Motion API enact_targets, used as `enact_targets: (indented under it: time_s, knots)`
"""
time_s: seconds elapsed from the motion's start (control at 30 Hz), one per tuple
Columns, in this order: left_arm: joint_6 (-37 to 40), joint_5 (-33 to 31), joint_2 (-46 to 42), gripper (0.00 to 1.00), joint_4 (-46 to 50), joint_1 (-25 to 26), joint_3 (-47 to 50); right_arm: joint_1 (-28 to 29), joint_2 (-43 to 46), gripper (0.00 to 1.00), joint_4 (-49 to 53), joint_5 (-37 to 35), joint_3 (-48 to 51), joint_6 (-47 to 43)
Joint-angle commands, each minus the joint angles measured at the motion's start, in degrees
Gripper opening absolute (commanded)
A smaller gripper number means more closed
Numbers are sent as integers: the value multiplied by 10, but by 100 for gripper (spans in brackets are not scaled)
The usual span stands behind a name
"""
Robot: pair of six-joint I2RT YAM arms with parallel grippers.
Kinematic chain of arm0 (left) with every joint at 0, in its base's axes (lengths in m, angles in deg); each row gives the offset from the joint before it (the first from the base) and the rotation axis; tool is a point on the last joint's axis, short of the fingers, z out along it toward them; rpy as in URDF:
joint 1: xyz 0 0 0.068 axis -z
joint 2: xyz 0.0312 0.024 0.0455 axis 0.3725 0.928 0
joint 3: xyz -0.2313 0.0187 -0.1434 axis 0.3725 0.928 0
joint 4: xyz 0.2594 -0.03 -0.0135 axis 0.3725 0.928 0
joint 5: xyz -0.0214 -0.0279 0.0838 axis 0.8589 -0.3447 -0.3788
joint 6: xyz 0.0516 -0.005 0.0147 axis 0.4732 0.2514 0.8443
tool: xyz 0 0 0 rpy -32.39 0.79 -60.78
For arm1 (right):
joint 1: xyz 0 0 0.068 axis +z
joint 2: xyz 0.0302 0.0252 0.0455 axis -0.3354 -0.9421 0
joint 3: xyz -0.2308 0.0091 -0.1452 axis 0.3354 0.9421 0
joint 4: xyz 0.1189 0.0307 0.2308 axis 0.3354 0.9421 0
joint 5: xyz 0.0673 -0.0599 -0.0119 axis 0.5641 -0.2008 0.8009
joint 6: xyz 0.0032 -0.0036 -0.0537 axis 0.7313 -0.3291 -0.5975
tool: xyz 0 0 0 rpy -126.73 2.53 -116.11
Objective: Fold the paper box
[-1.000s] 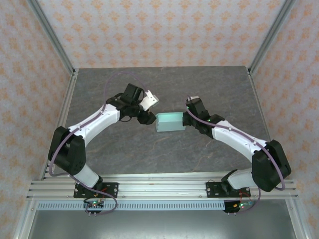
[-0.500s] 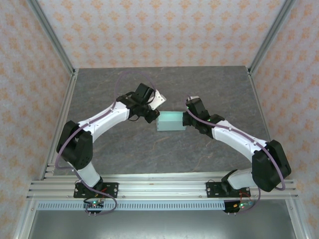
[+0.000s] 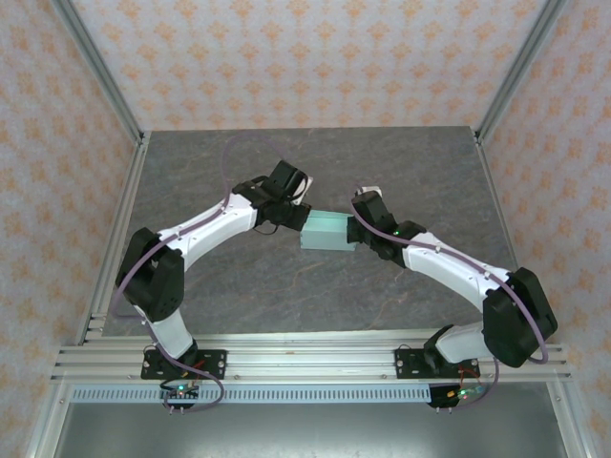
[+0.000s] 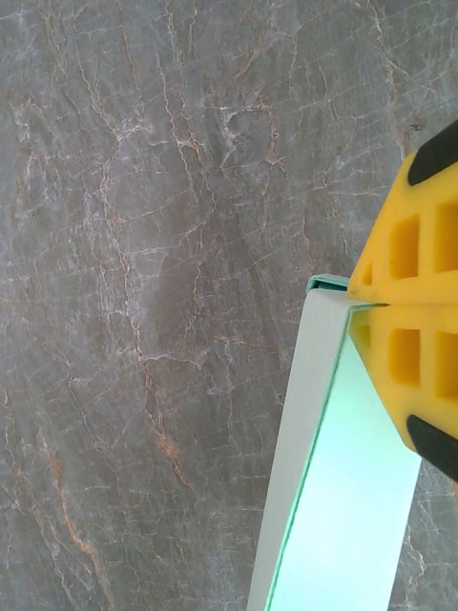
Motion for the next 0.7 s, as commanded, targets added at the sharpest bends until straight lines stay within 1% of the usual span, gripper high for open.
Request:
enact_targets:
  time_s: [0.0,0.3,0.67]
  knots:
    - [-90,-18,8,0,-14,8,-21,8,-8,0,13,-5,-6,10]
    - [-150,-48,8,0,-35,14,-6,8,-12,0,13,-7,-7,9]
    - [-194,-17,3,0,-84,15,15,8,-12,0,10,-7,-4,6]
